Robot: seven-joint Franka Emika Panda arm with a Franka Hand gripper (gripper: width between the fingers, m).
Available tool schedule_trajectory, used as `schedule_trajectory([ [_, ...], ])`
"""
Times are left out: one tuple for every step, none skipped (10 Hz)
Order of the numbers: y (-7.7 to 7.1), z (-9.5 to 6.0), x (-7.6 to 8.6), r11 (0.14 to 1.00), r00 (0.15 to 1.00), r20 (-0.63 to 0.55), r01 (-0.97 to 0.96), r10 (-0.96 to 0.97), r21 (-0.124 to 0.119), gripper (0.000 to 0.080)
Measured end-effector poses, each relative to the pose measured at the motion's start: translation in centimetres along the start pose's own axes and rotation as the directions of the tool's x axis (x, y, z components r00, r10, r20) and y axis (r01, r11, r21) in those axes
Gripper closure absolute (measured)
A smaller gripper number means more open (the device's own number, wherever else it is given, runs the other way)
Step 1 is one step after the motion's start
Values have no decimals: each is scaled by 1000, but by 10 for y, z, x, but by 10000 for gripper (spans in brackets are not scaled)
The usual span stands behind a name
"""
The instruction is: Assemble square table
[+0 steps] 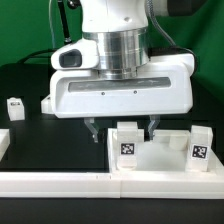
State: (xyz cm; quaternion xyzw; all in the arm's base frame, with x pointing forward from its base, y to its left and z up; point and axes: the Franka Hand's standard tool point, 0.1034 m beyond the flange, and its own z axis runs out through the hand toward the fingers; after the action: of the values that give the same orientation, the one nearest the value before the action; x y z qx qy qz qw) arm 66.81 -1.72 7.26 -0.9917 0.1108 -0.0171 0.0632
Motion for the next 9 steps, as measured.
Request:
schedule_trajectory([
  [1, 0, 0, 1000, 1000, 0, -19, 19, 0, 360],
  [0, 0, 0, 995, 995, 0, -101, 101, 1, 360],
  [0, 0, 0, 986, 986, 0, -168, 168, 1, 515],
  [0, 0, 0, 973, 973, 0, -231, 231, 1, 515],
  [0, 0, 0, 957, 957, 0, -290, 290, 1, 514],
  [-1, 0, 0, 934, 934, -1, -357, 357, 1, 514],
  [-3, 1, -2, 850, 850, -1, -527, 527, 1, 514],
  [-3, 1, -3, 741, 741, 17, -671, 671, 14, 514],
  [-4, 2, -4, 636, 636, 43, -772, 771, 22, 514],
])
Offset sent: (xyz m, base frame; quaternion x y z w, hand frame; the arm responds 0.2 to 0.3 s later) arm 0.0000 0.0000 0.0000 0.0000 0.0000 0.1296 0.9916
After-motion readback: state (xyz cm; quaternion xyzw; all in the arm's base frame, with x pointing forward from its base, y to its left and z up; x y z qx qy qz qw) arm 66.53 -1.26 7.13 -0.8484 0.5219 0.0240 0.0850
